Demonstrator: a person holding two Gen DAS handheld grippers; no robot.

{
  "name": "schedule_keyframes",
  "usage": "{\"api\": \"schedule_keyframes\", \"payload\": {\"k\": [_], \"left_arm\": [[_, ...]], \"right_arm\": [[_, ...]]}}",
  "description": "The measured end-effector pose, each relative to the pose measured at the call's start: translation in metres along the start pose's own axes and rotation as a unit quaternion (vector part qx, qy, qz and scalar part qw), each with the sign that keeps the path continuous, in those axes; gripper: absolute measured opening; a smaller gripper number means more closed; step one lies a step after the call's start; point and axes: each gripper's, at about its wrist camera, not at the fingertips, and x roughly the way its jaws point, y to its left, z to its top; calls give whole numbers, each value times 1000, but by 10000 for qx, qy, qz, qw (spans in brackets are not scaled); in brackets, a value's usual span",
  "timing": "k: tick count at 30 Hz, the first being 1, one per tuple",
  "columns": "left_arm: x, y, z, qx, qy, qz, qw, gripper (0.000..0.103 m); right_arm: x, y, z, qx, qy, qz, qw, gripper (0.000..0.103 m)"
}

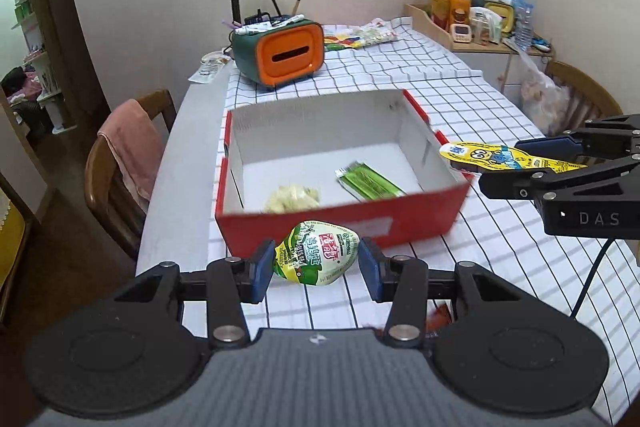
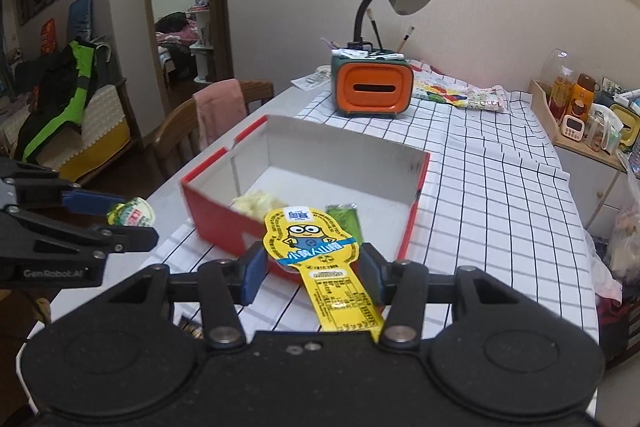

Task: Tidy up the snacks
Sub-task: 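Carry both snacks into the red box and open both tools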

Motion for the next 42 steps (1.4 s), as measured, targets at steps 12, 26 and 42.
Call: {"api": "schedule_keyframes", "payload": {"k": [12,26,42], "left_arm": [[76,19,61,-38,313,265,9992,44],[162,28,88,-167,1043,534,9930,45],[218,24,89,3,1848,667,9805,45]], "right_arm": [[74,-30,33,52,337,-104,9994,49],[159,-33,54,-363,924,-17,9951,49],[221,-28,45,-736,1680,43,9830,49]]}}
